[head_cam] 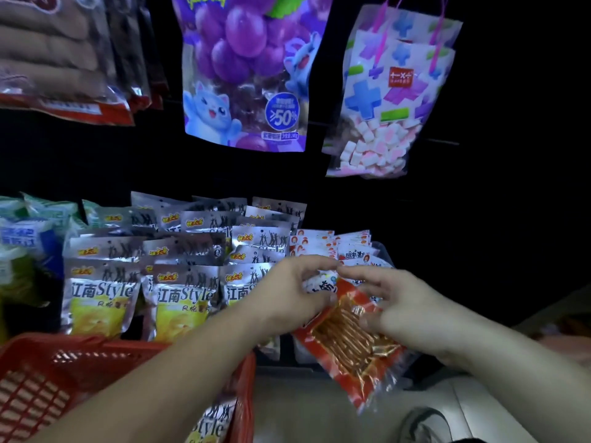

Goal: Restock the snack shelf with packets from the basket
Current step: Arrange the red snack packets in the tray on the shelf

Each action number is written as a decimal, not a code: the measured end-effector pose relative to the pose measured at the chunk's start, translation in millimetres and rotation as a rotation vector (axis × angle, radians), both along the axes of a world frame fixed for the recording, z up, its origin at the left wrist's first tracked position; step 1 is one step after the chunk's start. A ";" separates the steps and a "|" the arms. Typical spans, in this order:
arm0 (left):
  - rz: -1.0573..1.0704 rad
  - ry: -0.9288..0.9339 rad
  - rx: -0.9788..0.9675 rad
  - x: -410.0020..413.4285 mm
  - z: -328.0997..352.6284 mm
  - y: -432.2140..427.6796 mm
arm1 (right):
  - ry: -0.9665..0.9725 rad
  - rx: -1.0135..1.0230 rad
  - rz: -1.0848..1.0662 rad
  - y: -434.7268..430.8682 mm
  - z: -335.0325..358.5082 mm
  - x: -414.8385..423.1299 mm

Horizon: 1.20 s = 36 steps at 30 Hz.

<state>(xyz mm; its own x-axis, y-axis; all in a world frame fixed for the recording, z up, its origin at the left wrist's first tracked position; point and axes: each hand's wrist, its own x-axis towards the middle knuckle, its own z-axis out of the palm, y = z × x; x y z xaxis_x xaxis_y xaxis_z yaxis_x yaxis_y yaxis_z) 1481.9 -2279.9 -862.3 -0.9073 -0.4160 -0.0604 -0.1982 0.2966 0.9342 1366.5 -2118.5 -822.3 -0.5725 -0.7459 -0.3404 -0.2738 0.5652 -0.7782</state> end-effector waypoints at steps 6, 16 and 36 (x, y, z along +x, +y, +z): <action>0.187 0.067 0.093 21.7 9.6 -5.1 | -0.087 -0.119 -0.057 8.6 11.1 24.6; 0.317 0.052 0.477 13.3 -11.2 21.0 | -0.094 -0.305 -0.315 -8.7 -11.8 0.5; 0.326 0.176 0.577 -2.8 -17.8 32.5 | -0.031 -0.182 -0.124 0.5 -24.7 -14.6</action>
<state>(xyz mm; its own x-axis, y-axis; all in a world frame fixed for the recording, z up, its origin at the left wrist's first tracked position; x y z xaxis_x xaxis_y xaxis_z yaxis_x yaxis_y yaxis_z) 1479.1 -2247.4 -880.0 -0.7580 -0.6150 -0.2175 -0.0236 -0.3073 0.9513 1351.9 -2118.0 -847.0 -0.6553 -0.7210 -0.2252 -0.1855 0.4426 -0.8773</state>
